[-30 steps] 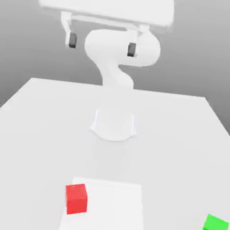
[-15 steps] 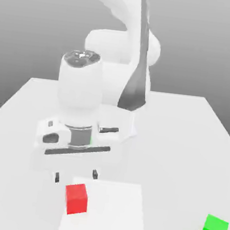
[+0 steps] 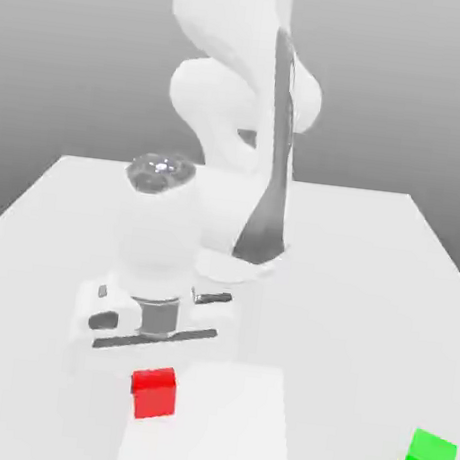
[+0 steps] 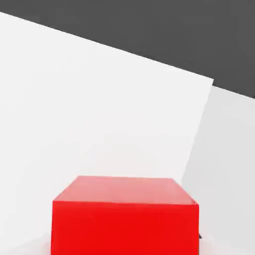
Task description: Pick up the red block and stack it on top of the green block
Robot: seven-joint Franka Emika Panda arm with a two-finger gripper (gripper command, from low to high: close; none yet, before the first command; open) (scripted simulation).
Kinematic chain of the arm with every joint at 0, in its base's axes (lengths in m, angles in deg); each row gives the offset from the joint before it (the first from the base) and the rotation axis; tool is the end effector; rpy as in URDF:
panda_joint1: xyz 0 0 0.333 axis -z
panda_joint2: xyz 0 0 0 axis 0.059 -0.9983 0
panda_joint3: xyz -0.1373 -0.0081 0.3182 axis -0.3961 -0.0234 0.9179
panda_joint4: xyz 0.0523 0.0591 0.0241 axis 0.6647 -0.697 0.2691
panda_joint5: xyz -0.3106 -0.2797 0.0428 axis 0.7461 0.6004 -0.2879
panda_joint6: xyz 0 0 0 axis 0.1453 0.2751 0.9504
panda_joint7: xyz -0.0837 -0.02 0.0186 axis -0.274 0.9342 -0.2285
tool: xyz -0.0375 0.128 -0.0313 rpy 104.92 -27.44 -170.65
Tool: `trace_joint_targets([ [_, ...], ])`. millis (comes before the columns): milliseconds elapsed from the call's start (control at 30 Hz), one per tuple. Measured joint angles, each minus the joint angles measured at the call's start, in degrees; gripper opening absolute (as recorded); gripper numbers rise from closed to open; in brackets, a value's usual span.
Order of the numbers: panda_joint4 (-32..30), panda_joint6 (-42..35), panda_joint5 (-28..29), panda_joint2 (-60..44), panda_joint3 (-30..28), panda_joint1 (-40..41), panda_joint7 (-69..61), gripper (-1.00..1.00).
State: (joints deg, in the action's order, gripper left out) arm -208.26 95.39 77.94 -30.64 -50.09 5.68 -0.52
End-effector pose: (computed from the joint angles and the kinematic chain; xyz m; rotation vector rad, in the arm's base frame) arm 0.4217 -0.0762 0.1688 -3.0514 0.7466 0.0011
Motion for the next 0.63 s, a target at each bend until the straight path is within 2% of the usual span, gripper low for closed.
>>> trace_joint_targets([
  [67, 1.4, -3.1, 1.5, 1.7, 1.3, -2.1, 2.1, -1.00],
  [367, 14.3, -11.5, 5.1, -3.0, 13.4, -16.9, 13.0, -1.00],
  [500, 20.2, -8.3, 8.6, -12.1, 15.4, -23.5, 17.8, -1.00],
  [533, 20.7, -7.3, 9.1, -13.6, 15.3, -24.1, 18.3, 1.00],
  [633, 20.7, -7.3, 9.1, -13.6, 15.3, -24.1, 18.3, 1.00],
])
